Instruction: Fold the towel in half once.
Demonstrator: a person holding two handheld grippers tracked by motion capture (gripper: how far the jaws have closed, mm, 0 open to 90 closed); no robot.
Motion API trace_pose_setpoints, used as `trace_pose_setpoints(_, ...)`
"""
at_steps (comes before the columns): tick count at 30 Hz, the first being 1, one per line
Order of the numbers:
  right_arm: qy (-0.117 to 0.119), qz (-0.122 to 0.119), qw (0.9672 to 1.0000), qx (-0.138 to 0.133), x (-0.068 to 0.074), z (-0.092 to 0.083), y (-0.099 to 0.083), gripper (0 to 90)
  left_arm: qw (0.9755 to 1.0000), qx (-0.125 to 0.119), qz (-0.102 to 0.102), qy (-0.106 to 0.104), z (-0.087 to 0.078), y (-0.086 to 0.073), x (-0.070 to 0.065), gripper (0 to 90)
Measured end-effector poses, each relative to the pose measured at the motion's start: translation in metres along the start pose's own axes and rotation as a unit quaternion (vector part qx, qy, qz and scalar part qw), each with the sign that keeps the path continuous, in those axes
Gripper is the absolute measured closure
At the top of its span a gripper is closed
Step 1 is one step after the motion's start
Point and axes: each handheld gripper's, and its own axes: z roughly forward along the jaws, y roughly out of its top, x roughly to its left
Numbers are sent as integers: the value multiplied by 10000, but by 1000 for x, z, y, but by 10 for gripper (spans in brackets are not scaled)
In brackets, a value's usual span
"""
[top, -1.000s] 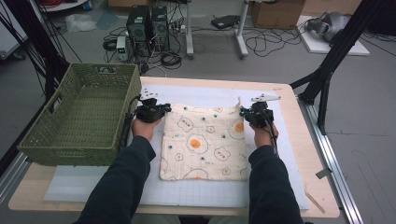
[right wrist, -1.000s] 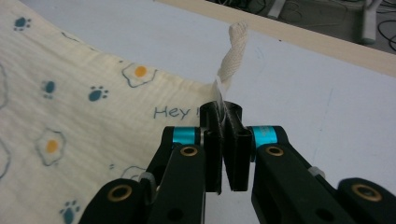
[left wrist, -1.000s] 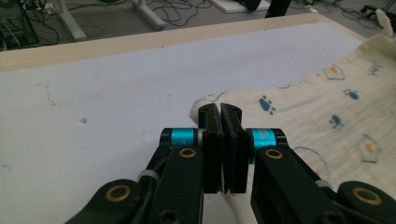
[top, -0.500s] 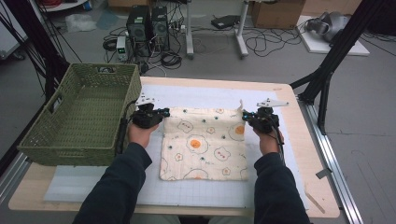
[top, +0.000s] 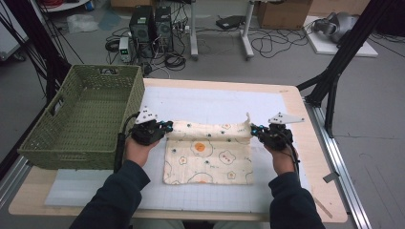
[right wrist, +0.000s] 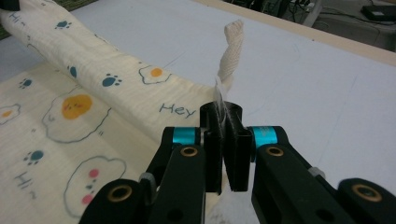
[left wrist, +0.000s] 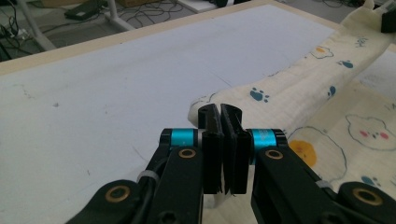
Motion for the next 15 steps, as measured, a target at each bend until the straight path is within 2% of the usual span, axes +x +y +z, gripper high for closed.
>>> trace_pose_setpoints(6,58,43,10000,-23,14,-13,-18,875,9999,16,82,-136,-13,-13,-11,866)
trace_pose_setpoints(11,86,30,10000,-9,21,-20,-26,874,9998,40,11,-212,-20,-25,-17,866)
trace_pose_setpoints(14,105,9,9999,3,24,-22,-28,874,9997,85,31,-237,-22,-29,-19,865)
trace_pose_setpoints(15,130,-8,9999,7,27,-24,-31,873,9996,121,97,-245,-24,-33,-21,865)
